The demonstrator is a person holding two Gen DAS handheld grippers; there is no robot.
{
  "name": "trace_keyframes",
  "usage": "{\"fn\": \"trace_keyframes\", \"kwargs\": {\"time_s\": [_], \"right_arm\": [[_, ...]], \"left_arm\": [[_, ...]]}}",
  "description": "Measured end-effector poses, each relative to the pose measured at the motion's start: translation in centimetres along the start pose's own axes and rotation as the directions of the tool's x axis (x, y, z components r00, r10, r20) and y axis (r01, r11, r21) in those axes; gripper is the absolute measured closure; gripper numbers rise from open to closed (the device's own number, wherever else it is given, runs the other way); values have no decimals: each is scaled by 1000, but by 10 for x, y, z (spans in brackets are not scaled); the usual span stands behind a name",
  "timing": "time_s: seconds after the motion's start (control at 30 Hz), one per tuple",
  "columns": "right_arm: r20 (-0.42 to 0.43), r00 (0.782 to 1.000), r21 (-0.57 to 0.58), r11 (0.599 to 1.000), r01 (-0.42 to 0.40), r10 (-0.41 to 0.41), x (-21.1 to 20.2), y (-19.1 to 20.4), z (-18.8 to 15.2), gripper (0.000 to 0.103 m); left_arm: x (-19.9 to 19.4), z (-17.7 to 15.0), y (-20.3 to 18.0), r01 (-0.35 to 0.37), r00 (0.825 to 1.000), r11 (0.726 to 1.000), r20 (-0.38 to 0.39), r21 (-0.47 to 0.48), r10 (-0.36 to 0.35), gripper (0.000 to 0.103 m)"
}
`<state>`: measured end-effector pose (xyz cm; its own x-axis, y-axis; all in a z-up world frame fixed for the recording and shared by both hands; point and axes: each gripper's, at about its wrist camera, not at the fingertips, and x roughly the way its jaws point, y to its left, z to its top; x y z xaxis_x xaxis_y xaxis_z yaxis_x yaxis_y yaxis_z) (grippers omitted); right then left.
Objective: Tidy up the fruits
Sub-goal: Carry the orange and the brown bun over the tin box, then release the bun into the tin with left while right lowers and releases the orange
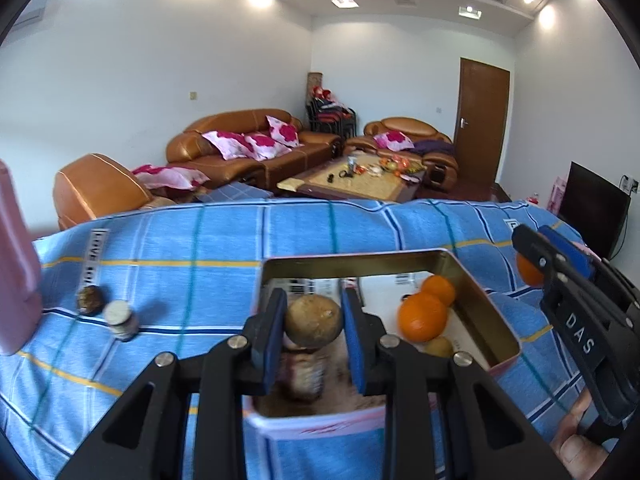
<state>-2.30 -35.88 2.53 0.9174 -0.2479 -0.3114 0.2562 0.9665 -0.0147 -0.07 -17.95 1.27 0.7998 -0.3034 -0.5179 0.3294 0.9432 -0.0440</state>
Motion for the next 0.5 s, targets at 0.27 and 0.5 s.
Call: {"fn": "trace_keyframes", "kwargs": {"time_s": [0.27,0.5], "right_arm": [[-78,997,30,1000,-8,11,23,-5,-4,73],[-167,984,0,998,-59,58,36,6,-11,73]], "left_arm": [[31,6,-30,-24,999,998,-35,54,26,73],[44,5,-28,-42,998,997,-53,62,45,73]]}}
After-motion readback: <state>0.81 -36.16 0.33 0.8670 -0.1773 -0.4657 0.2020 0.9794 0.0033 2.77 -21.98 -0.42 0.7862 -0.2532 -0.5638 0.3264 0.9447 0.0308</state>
